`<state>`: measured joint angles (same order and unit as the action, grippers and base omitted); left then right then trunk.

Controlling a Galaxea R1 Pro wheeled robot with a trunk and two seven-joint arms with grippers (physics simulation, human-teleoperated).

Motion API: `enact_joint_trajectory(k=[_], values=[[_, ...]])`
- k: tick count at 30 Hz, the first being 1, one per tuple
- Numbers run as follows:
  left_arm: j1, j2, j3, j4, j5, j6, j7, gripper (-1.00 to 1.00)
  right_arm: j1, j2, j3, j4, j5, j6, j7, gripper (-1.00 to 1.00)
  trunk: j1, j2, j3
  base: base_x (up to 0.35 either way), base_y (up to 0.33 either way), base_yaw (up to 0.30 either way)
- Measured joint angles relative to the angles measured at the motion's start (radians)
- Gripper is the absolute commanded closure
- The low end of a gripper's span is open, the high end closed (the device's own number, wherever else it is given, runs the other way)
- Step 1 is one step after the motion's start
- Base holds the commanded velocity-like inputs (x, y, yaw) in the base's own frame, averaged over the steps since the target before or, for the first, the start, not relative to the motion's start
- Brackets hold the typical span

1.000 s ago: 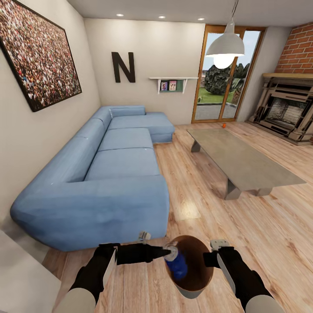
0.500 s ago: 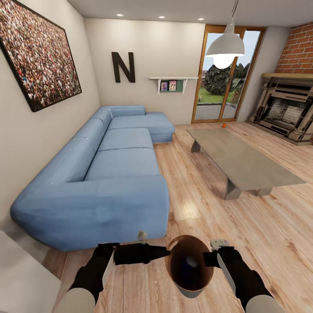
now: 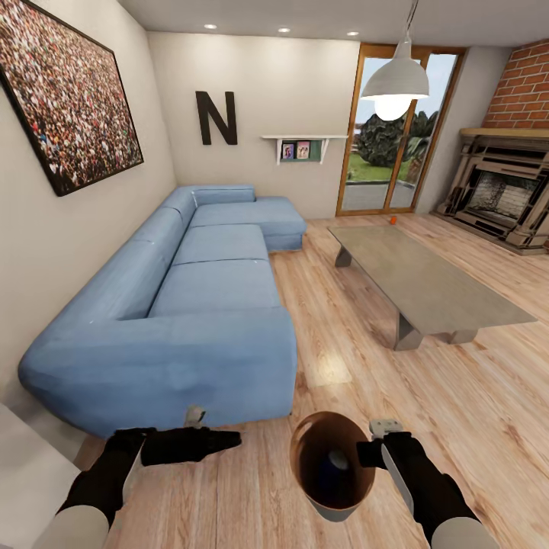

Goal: Put the three can of soda from the living room inside the tash can in the kitchen.

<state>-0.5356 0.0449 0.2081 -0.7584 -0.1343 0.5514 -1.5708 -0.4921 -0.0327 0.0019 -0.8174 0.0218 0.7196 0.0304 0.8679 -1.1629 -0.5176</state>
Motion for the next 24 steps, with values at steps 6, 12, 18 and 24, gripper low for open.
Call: enact_joint_trajectory(k=[6, 12, 18, 24], values=[[0.000, 0.115, 0.028, 0.049, -0.001, -0.002, 0.000, -1.00, 0.000, -0.001, 0.000, 0.000, 0.000, 0.000, 0.000, 1.00, 0.000, 0.000, 0.002, 0.000, 0.000, 0.000], [0.000, 0.184, 0.107, 0.159, -0.005, -0.083, 0.000, -1.00, 0.000, -0.001, 0.000, 0.000, 0.000, 0.000, 0.000, 1.00, 0.000, 0.000, 0.009, 0.000, 0.000, 0.000], [0.000, 0.200, 0.156, 0.272, -0.007, -0.201, 0.000, -1.00, 0.000, -0.001, 0.000, 0.000, 0.000, -0.001, 0.000, 1.00, 0.000, 0.000, 0.019, 0.000, 0.000, 0.000], [0.000, 0.202, 0.161, 0.295, -0.007, -0.247, 0.000, -1.00, 0.000, -0.001, 0.000, -0.001, -0.001, -0.001, 0.000, 1.00, 0.000, 0.000, 0.029, 0.000, 0.000, 0.000]])
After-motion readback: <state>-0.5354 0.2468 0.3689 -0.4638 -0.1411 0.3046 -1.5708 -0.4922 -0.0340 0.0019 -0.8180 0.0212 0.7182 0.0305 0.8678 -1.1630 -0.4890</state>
